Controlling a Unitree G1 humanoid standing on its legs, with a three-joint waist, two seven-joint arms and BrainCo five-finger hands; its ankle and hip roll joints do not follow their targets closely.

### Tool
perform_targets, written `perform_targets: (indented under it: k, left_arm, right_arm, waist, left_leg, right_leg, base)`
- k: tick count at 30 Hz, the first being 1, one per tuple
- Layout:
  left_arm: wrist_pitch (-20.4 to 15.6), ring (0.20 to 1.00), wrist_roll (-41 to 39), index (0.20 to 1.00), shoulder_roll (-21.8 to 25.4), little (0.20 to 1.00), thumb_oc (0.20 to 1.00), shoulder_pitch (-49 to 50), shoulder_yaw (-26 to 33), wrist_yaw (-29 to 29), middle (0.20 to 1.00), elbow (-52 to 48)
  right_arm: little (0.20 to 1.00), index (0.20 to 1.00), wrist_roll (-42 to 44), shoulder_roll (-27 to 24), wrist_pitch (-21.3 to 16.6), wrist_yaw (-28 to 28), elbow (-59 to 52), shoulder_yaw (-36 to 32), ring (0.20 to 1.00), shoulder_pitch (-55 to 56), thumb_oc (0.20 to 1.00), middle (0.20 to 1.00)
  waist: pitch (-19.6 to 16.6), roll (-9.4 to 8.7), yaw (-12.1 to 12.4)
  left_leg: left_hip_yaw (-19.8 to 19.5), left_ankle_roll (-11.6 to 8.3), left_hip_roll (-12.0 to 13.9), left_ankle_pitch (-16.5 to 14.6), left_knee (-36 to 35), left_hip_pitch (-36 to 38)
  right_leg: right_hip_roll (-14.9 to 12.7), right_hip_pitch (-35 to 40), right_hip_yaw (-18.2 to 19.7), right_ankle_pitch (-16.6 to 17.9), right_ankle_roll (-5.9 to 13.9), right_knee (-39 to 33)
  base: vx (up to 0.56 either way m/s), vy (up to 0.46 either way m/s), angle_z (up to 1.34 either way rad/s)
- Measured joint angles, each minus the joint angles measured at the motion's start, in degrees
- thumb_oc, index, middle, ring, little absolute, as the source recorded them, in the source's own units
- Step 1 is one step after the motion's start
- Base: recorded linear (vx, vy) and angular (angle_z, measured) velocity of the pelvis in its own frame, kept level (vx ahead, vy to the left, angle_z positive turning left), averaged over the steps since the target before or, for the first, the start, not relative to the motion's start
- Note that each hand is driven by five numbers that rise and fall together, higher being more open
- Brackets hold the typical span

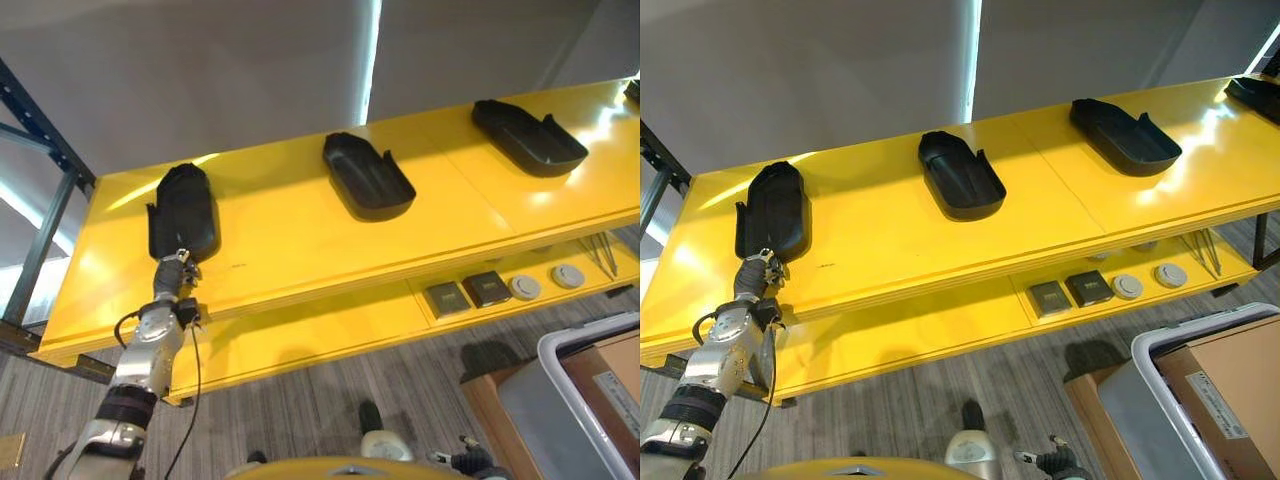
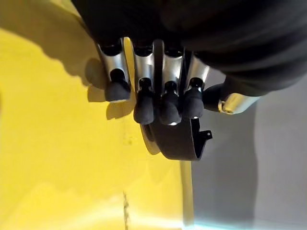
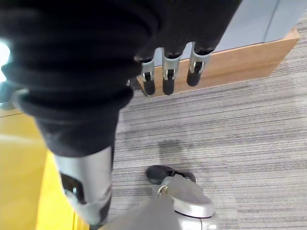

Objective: Move parts from the plastic box to the shelf.

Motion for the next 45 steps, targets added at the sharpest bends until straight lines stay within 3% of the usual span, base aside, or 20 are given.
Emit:
perform_targets:
  k: [6,7,8,15,19,22,25,29,35,38,43,45]
  left_arm:
    - [-1.1,0.2,0.9,0.2,0.0,0.2,0.2,-0.4,0.0,0.5,0.2,1.0]
    - [-1.2,0.489,0.9,0.489,0.0,0.489,0.489,-0.4,0.0,0.5,0.489,0.9]
    - [-1.4,1.0,0.9,1.0,0.0,1.0,1.0,-0.4,0.0,0.5,1.0,0.8]
    - [-1.7,1.0,1.4,1.0,0.4,1.0,1.0,3.8,0.7,-2.1,1.0,-16.0]
    - [-2.8,1.0,0.9,1.0,0.8,1.0,1.0,9.0,2.4,-8.3,1.0,-27.8]
    - [-3.9,1.0,-2.5,1.0,0.8,1.0,1.0,11.2,3.2,-13.8,1.0,-28.8]
    - [-3.1,1.0,-7.5,1.0,0.7,1.0,1.0,15.5,2.6,-19.3,1.0,-30.4]
    - [-3.1,1.0,-8.1,1.0,0.7,1.0,1.0,22.0,2.6,-21.8,1.0,-30.1]
    - [-1.5,1.0,-8.3,1.0,0.7,1.0,1.0,31.0,1.5,-28.6,1.0,-16.5]
    - [-2.4,1.0,-8.8,1.0,-0.4,1.0,1.0,33.7,0.2,-32.0,1.0,-7.8]
    - [-2.9,1.0,-8.3,1.0,-2.2,1.0,1.0,35.5,0.2,-31.6,1.0,2.9]
    - [-4.0,1.0,-5.1,1.0,-5.9,1.0,1.0,33.2,0.3,-28.8,1.0,16.7]
  right_arm:
    - [1.0,1.0,0.0,0.0,0.0,0.1,0.0,0.5,1.0,0.1,1.0,1.0]
    - [1.0,1.0,0.0,0.0,0.0,0.1,0.0,0.5,1.0,0.1,1.0,1.0]
    - [1.0,1.0,0.0,0.0,0.0,0.1,0.0,0.5,1.0,0.1,1.0,1.0]
    - [1.0,1.0,0.0,0.3,0.1,-0.1,-0.4,0.6,1.0,0.2,1.0,1.0]
    - [1.0,1.0,0.0,1.6,0.1,-0.4,-0.5,0.6,1.0,0.1,1.0,1.0]
    - [1.0,1.0,0.0,2.3,0.0,-0.9,-0.4,0.6,1.0,0.1,1.0,1.0]
    - [1.0,1.0,0.0,2.5,0.1,-1.0,-0.3,0.6,1.0,-0.6,1.0,1.0]
    - [1.0,1.0,0.0,2.5,1.0,-1.4,-1.2,0.7,1.0,-1.1,1.0,1.0]
    - [1.0,1.0,0.1,2.4,1.2,-1.3,-0.9,0.7,1.0,-0.7,1.0,1.0]
    - [1.0,1.0,0.1,2.2,1.1,-0.9,1.0,0.6,1.0,-0.7,1.0,1.0]
    - [1.0,1.0,0.1,2.2,0.8,-0.8,2.0,0.6,1.0,-1.0,1.0,1.0]
    - [1.0,1.0,0.2,2.3,0.3,-0.8,4.1,0.6,1.0,-2.0,1.0,1.0]
  waist:
    - [-0.1,-0.46,-0.4]
    - [-0.2,-0.58,-0.3]
    - [-0.2,-0.7,-0.2]
    - [-0.6,-1.78,2.0]
    - [-0.6,-1.67,4.2]
    - [-1.4,-1.27,6.5]
    - [-2.7,-1.1,7.2]
    - [-3.2,-0.91,8.9]
    - [-3.8,-0.92,10.5]
    - [-3.9,-1.03,11.6]
    - [-4.0,-1.18,12.1]
    - [-4.4,-1.18,11.8]
  left_leg:
    - [0.1,0.0,0.0,0.0,0.0,0.1]
    - [0.1,0.0,0.0,0.0,0.0,0.1]
    - [0.1,0.0,0.0,0.0,0.0,0.1]
    - [-0.3,0.04,0.0,-0.1,0.0,0.1]
    - [-2.1,0.08,0.1,-0.1,0.0,0.1]
    - [-2.5,0.07,0.1,-0.1,0.0,0.0]
    - [-3.7,0.15,-0.1,0.1,0.0,-0.9]
    - [-4.9,0.12,0.0,0.2,0.0,-1.3]
    - [-6.6,0.21,0.0,0.4,0.0,-2.1]
    - [-7.1,0.26,0.0,0.5,0.0,-2.5]
    - [-8.3,0.37,0.0,0.7,0.0,-3.2]
    - [-8.3,0.36,0.0,0.7,0.0,-3.3]
  right_leg:
    - [0.0,0.1,0.1,0.0,0.0,0.0]
    - [0.0,0.1,0.0,0.0,-0.01,0.0]
    - [0.0,0.1,0.0,0.0,-0.01,0.0]
    - [-0.1,0.8,-0.3,-0.1,-0.06,0.0]
    - [-0.3,1.8,-1.9,-0.4,0.06,0.0]
    - [-0.4,1.9,-2.1,-0.6,-0.08,0.0]
    - [-0.7,1.9,-3.5,-0.8,0.08,0.0]
    - [-0.6,2.1,-4.4,-0.8,0.22,0.0]
    - [-1.0,2.7,-6.2,-1.5,0.09,0.0]
    - [-1.1,2.7,-6.7,-1.6,0.16,0.0]
    - [-1.1,2.8,-7.8,-1.8,0.13,0.0]
    - [-1.1,2.7,-8.0,-1.9,0.17,0.0]
  base:
    - [0.0,0.0,0.0]
    - [0.0,0.0,0.0]
    - [0.0,0.0,0.0]
    - [-0.03,-0.009,0.03]
    - [-0.06,-0.016,0.17]
    - [-0.06,-0.01,0.08]
    - [-0.05,-0.009,0.2]
    - [-0.06,-0.011,0.12]
    - [-0.05,0.005,0.17]
    - [-0.03,0.006,0.11]
    - [-0.01,-0.011,0.11]
    - [0.0,-0.006,0.02]
